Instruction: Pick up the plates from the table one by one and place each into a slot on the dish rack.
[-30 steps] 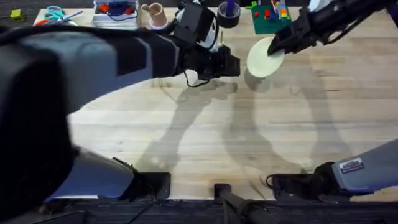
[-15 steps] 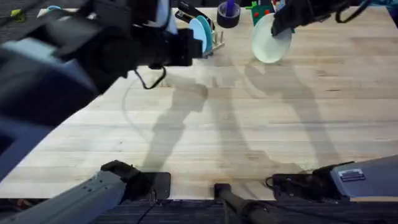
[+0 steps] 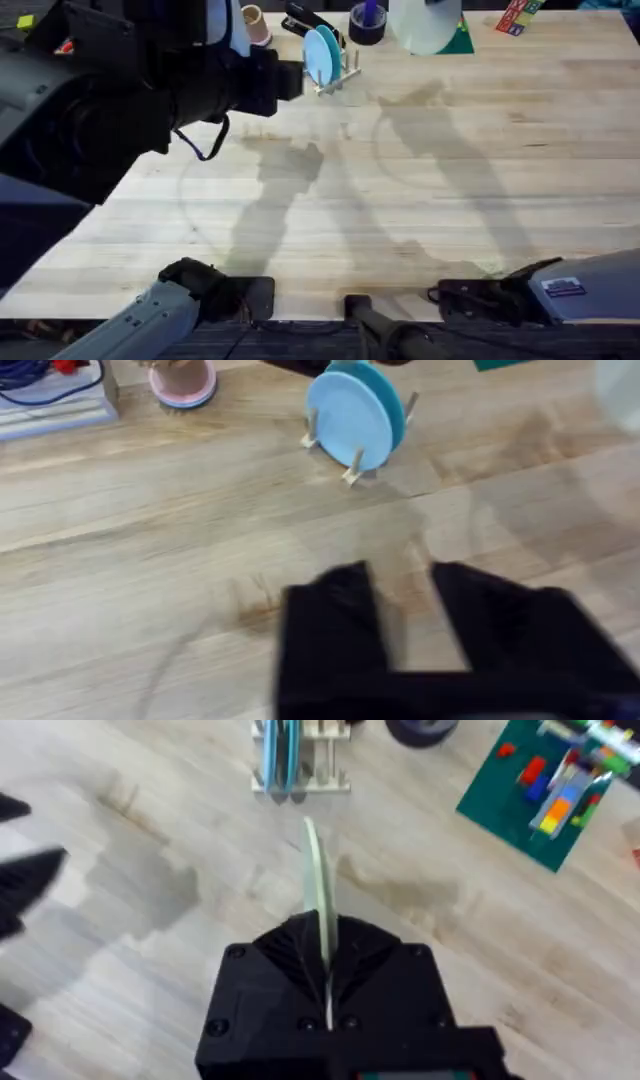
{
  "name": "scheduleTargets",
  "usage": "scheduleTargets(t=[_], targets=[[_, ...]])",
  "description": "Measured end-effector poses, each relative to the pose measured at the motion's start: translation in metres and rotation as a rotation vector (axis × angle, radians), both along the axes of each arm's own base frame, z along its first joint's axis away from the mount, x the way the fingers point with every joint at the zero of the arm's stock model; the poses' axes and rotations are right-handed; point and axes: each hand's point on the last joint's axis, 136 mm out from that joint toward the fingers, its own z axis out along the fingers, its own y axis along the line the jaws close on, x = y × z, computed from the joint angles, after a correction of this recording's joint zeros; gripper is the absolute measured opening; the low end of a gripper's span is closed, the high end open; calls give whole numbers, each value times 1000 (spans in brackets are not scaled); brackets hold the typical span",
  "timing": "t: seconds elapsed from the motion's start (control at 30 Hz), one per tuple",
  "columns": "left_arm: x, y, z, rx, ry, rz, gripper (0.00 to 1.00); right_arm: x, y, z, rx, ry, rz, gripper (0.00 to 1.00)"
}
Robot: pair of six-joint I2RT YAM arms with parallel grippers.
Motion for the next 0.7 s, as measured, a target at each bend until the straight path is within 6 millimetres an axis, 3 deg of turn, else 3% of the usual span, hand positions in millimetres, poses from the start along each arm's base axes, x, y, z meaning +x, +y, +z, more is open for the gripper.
scheduleTargets(t=[0.13, 0.17, 0.7], targets=[[1, 3, 0, 21, -7, 9, 954, 2, 1, 13, 11, -35, 0, 30], [1, 4, 0, 24, -8, 10, 984, 2, 1, 15, 13, -41, -1, 30], [2, 6, 0, 36, -13, 19, 995, 5, 2, 55, 51, -144, -1, 29]])
